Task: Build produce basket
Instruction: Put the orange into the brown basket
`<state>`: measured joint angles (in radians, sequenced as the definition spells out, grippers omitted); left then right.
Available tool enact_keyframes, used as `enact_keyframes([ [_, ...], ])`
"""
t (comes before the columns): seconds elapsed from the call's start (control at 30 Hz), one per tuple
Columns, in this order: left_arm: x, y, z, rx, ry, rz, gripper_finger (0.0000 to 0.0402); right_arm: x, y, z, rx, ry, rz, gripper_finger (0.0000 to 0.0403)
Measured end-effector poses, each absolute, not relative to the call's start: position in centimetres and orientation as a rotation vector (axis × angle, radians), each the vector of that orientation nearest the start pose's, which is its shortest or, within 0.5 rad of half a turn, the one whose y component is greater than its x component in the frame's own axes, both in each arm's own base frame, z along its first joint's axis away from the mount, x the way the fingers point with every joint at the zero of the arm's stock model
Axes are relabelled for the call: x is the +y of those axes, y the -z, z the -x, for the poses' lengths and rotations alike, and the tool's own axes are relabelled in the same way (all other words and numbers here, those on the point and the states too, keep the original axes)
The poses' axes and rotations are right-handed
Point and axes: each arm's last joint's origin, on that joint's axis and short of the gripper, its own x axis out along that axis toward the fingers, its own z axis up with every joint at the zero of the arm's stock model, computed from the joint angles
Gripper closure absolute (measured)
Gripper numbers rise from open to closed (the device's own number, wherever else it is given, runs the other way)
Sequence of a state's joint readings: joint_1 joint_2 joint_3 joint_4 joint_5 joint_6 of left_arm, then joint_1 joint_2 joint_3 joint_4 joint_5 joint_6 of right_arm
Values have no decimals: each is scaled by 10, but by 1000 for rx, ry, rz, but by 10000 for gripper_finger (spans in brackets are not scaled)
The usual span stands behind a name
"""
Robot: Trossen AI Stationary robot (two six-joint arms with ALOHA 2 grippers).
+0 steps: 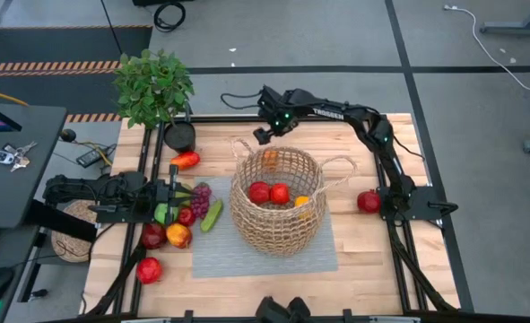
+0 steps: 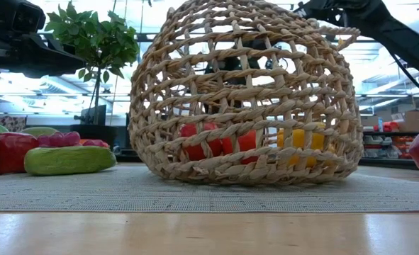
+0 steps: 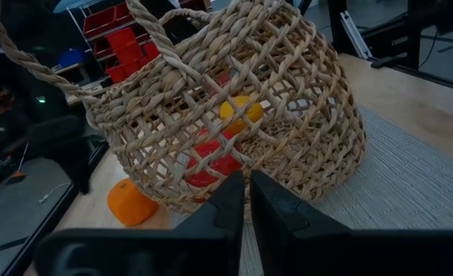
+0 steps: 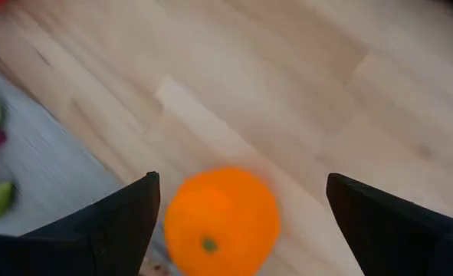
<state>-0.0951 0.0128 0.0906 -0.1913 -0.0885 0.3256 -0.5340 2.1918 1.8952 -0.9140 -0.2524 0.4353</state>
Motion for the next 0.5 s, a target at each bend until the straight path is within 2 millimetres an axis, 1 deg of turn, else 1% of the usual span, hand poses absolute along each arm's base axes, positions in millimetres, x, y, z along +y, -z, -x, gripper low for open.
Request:
enact_keyframes([
  [0.13, -6, -175, -91, 111, 25, -336, 366, -210, -202, -403, 1122, 480, -830, 27],
  [0.3, -6, -175, -91, 111, 24, -335, 369, -206, -199, -403, 1144, 484, -825, 27],
  [0.43, -6, -175, -91, 111, 25, -336, 373, -197, -198, -408, 1152, 466, -806, 27],
  [0.5, -6, -175, -91, 111, 25, -335, 374, -194, -194, -408, 1153, 460, -807, 28],
])
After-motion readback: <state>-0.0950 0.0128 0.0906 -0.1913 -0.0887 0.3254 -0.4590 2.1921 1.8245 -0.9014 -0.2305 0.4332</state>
